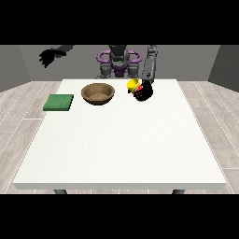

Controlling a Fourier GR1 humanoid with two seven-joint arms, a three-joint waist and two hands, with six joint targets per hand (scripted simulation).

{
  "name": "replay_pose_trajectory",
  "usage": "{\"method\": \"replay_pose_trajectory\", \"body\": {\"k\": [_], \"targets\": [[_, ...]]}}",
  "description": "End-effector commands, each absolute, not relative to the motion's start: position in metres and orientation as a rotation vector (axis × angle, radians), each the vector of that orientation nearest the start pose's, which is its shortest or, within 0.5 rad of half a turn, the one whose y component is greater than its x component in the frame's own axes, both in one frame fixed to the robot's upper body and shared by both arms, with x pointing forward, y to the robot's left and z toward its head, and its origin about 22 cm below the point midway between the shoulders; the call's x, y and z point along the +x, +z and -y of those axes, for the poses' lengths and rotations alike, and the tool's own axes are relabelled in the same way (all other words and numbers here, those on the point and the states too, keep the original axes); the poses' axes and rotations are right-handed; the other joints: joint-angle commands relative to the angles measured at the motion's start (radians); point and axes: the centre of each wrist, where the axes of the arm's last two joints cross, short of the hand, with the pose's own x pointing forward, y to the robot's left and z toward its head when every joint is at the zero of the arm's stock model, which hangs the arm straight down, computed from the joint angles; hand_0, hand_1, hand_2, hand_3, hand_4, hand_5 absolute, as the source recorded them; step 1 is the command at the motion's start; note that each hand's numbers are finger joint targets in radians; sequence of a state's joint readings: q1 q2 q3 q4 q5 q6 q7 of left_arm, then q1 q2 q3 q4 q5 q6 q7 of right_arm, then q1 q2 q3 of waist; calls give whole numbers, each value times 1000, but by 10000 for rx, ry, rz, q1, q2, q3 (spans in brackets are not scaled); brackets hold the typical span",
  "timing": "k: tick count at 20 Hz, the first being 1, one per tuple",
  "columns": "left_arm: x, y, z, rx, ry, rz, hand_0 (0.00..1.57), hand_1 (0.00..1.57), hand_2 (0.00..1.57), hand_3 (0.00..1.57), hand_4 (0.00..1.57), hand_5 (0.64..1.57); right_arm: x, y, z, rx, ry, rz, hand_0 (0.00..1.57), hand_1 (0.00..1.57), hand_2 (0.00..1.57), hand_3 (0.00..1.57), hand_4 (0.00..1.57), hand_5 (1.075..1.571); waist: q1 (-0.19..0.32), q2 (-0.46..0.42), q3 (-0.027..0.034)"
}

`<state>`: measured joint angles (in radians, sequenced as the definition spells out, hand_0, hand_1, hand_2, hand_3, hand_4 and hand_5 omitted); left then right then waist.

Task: Pick the cup and pour the ball into the bowl, then pick the bowl and place it on the pad

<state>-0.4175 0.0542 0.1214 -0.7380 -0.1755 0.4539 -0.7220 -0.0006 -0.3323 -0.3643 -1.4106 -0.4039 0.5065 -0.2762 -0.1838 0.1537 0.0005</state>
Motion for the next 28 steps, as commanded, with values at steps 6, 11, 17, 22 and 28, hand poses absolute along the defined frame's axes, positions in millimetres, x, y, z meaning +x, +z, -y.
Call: {"method": "replay_pose_trajectory", "body": {"k": [6, 11, 17, 22, 28], "targets": [[356, -51, -212, 8863, -5517, 17000, 1334, 1334, 1571, 1571, 1217, 1555, 250, 44, 399, 1276, 132, 16999, 0, 0, 0, 0, 544, 1570, 22, -1760, 11], [384, -22, -231, 12183, -9123, 16414, 1221, 1221, 1571, 1456, 1140, 1568, 262, 41, 401, 1046, -175, 16997, 0, 0, 0, 0, 607, 1566, 346, -1636, 81], [395, -13, -150, 12425, -11411, 14457, 1005, 1005, 1571, 1283, 1051, 1567, 244, 3, 413, 645, -795, 15634, 0, 0, 0, 0, 640, 1566, 1075, -2949, 26], [373, -19, -83, 12566, -12287, 14037, 788, 788, 1571, 1242, 1081, 1567, 242, -12, 417, 395, -1052, 15593, 0, 0, 0, 0, 643, 1565, 1207, -2894, 11], [371, -5, -60, 14519, -12791, 13110, 667, 667, 1571, 1198, 872, 1571, 277, 16, 402, 1150, -350, 16034, 0, 0, 0, 0, 662, 1562, 374, -2599, -2]]}}
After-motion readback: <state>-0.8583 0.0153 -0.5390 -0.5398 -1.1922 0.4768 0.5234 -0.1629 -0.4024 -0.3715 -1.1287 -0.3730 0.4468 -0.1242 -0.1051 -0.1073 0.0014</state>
